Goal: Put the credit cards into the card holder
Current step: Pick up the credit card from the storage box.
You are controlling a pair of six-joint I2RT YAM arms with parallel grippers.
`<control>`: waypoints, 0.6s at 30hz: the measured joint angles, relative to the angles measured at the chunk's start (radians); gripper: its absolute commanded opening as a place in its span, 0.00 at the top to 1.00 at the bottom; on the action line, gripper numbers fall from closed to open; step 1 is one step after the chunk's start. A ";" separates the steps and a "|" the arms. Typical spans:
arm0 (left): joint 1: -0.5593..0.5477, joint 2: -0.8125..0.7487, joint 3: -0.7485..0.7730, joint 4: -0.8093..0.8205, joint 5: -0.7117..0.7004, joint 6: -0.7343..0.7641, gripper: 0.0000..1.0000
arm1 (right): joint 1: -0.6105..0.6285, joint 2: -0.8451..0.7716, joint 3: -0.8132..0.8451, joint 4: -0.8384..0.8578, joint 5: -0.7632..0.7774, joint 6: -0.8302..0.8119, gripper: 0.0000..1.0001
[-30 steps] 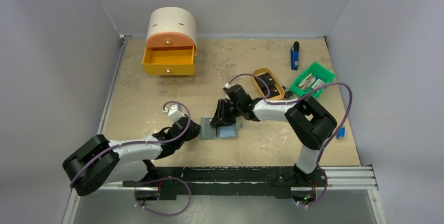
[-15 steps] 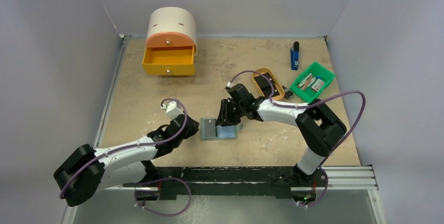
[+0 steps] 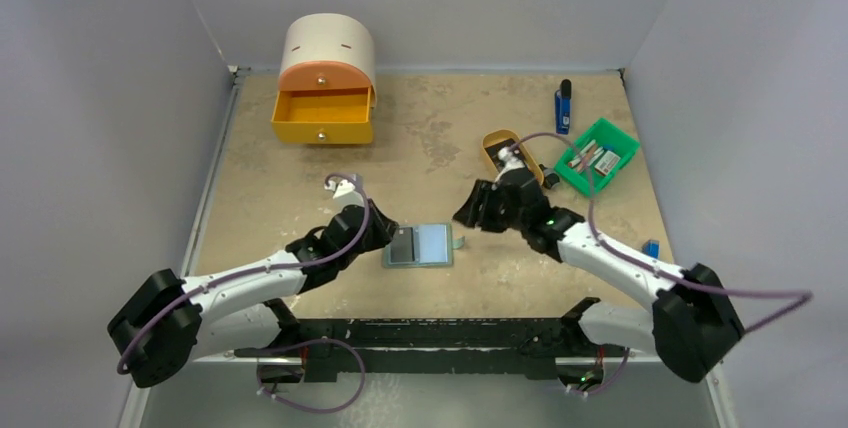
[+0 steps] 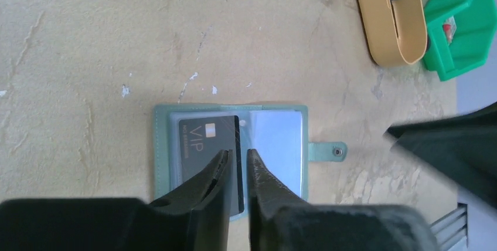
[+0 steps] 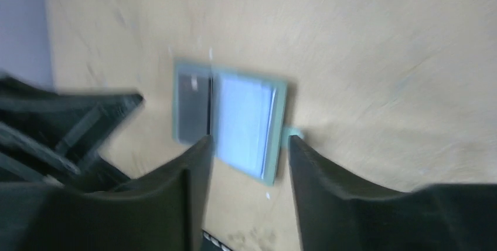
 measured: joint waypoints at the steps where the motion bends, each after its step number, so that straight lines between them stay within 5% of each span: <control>1: 0.000 0.001 0.002 0.001 0.010 0.010 0.64 | -0.051 -0.040 0.004 0.000 -0.001 -0.008 0.34; 7: 0.000 -0.027 0.014 -0.019 0.002 0.051 0.32 | -0.298 -0.144 0.099 0.004 0.061 -0.019 0.31; 13: 0.000 -0.086 0.019 -0.079 -0.063 0.050 0.25 | -0.352 -0.105 0.115 0.055 0.234 0.116 0.38; 18: 0.000 -0.083 0.044 -0.123 -0.082 0.050 0.26 | -0.465 0.025 0.106 0.138 0.206 0.238 0.39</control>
